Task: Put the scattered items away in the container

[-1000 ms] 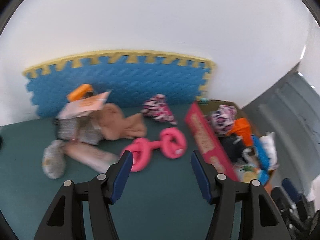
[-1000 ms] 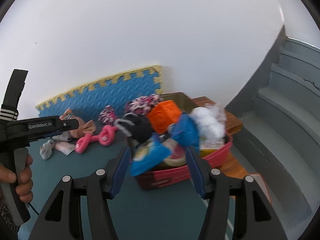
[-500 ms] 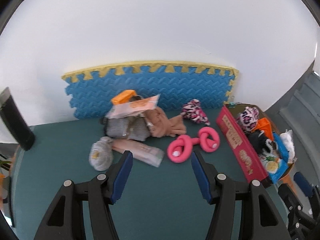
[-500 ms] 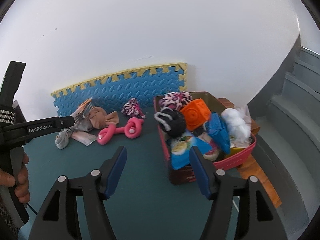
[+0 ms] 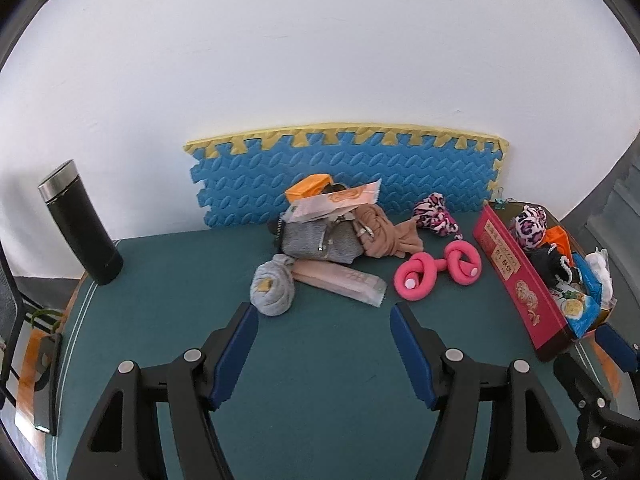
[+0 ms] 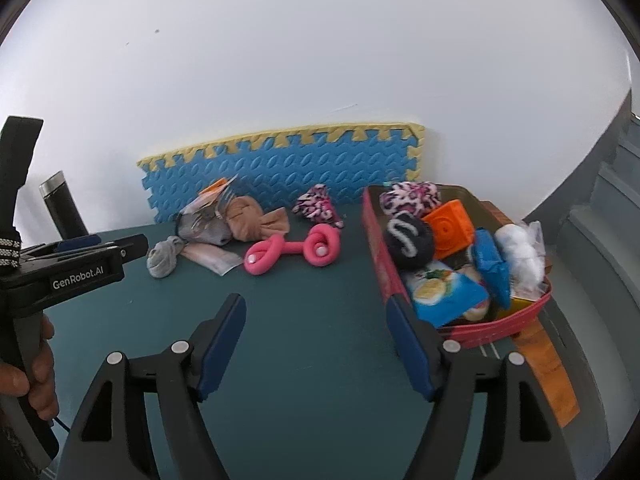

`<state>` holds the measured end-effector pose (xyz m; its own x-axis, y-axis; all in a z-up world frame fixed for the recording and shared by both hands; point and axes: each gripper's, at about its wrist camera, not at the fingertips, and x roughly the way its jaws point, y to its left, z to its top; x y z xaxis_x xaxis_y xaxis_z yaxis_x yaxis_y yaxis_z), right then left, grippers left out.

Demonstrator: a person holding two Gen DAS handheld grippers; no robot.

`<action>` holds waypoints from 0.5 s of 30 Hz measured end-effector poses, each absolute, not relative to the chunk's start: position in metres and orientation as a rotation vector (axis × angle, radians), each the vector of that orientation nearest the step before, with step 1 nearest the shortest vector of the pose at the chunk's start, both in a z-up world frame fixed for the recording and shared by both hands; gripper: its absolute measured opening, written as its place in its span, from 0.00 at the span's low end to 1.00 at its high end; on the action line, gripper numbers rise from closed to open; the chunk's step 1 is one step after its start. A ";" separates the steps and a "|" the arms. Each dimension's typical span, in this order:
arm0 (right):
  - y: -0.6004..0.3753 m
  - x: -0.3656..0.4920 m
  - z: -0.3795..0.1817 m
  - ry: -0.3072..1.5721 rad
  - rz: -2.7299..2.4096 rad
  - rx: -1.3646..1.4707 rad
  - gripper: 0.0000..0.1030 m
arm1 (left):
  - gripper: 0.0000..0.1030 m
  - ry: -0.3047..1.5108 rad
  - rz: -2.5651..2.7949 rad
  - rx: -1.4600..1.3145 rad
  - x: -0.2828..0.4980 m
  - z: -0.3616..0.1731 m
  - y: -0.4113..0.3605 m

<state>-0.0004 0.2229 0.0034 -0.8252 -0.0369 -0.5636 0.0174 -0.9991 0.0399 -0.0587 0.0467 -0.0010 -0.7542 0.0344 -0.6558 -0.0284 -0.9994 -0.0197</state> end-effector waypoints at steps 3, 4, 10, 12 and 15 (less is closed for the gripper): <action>0.213 -0.001 0.004 -0.020 -2.953 0.921 0.76 | 0.69 -0.032 2.920 -1.096 -0.055 -0.002 0.039; 0.210 -0.002 0.004 -0.011 -2.948 0.921 0.76 | 0.69 -0.036 2.924 -1.099 -0.054 -0.002 0.036; 0.196 -0.004 0.003 0.022 -2.919 0.930 0.76 | 0.69 -0.059 2.943 -1.098 -0.050 -0.001 0.024; 0.193 -0.005 0.002 0.032 -2.912 0.937 0.76 | 0.69 -0.054 2.954 -1.094 -0.049 -0.001 0.022; 0.190 -0.007 0.000 0.039 -2.903 0.948 0.76 | 0.69 -0.028 2.977 -1.087 -0.047 -0.003 0.021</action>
<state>-0.0074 0.1895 0.0000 -0.8040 -0.0749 -0.5899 0.0908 -0.9959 0.0027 -0.0466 0.0206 -0.0027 -0.7645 -0.0198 -0.6443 0.0319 -0.9995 -0.0071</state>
